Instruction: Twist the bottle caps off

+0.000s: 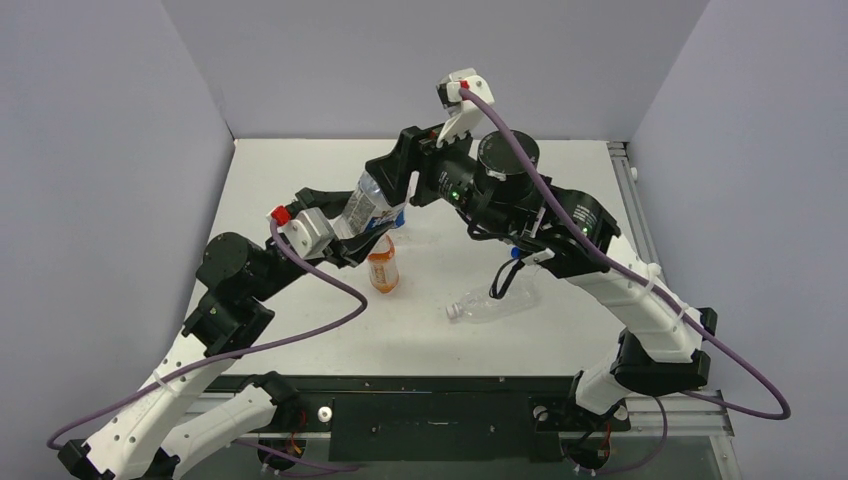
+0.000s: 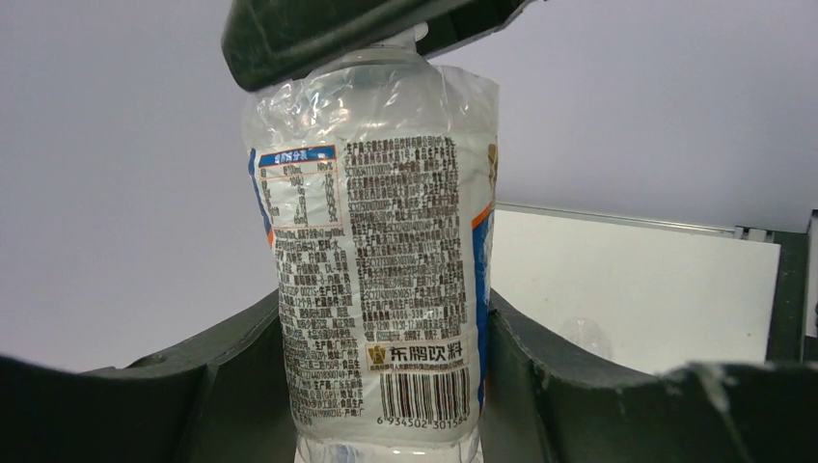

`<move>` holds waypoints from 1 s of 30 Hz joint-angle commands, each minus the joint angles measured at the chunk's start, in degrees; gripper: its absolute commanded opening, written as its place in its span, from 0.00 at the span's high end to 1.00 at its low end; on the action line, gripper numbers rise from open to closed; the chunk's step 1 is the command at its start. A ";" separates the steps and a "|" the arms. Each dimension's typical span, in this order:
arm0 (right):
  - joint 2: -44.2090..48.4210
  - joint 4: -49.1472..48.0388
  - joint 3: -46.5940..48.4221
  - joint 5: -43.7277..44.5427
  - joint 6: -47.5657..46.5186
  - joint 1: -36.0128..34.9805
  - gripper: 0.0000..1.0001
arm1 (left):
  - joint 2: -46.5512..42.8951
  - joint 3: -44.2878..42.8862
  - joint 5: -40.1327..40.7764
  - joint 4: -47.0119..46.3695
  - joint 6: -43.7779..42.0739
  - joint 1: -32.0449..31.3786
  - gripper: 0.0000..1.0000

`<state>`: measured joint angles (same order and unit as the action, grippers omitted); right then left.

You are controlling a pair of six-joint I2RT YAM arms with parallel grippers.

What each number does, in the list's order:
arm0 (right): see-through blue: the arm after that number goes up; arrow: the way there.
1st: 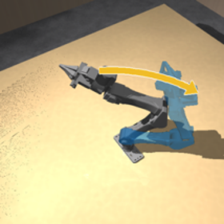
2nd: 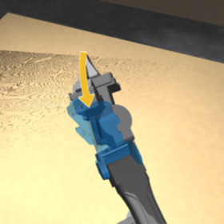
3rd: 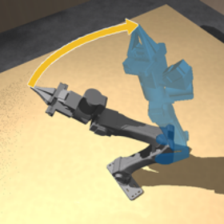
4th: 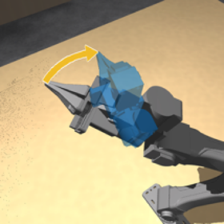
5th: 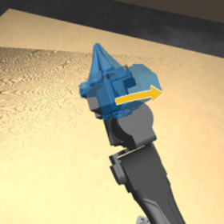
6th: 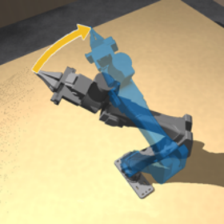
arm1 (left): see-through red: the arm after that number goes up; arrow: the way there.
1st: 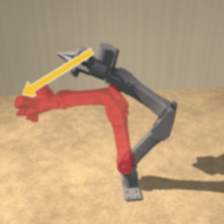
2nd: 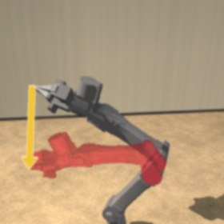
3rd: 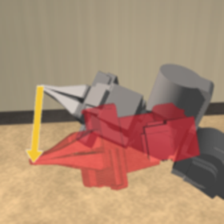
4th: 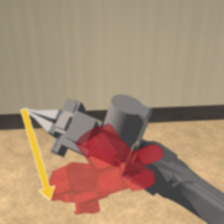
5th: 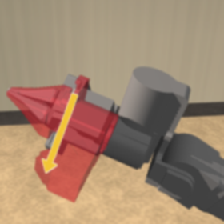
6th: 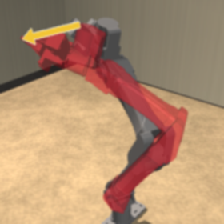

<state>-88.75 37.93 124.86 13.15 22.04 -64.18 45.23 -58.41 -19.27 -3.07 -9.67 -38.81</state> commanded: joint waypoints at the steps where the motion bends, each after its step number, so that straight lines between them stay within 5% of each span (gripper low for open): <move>1: 0.61 -0.44 1.64 1.93 2.18 -0.07 0.55 | -0.46 0.04 3.74 -1.79 -2.88 0.05 1.00; 5: 1.66 -2.37 -0.09 1.63 2.31 -0.15 0.71 | -0.78 0.58 3.97 -1.79 -2.54 0.05 1.00; 12: 3.55 -4.64 -2.29 0.62 1.91 -0.15 0.67 | -1.35 1.32 3.96 -1.87 -2.02 0.05 1.00; 17: 4.26 -5.34 -2.37 -2.21 0.13 0.00 0.99 | -1.56 1.25 2.56 -2.26 0.41 0.14 1.00; 19: 5.04 -6.86 -2.75 -6.29 -1.93 0.61 1.00 | -2.05 1.25 0.26 -2.90 4.89 0.20 1.00; 25: 11.49 -20.14 -11.76 -44.07 -6.23 4.50 1.00 | -2.24 -0.88 -18.92 -3.21 20.09 0.23 1.00; 30: 12.89 -26.68 -14.16 -59.32 -3.20 6.33 1.00 | -0.81 -4.43 -27.84 -2.02 27.47 0.15 1.00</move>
<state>-79.02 25.30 110.54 -24.12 17.34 -58.67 43.77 -59.02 -35.77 -4.51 7.75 -38.59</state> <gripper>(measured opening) 0.320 0.501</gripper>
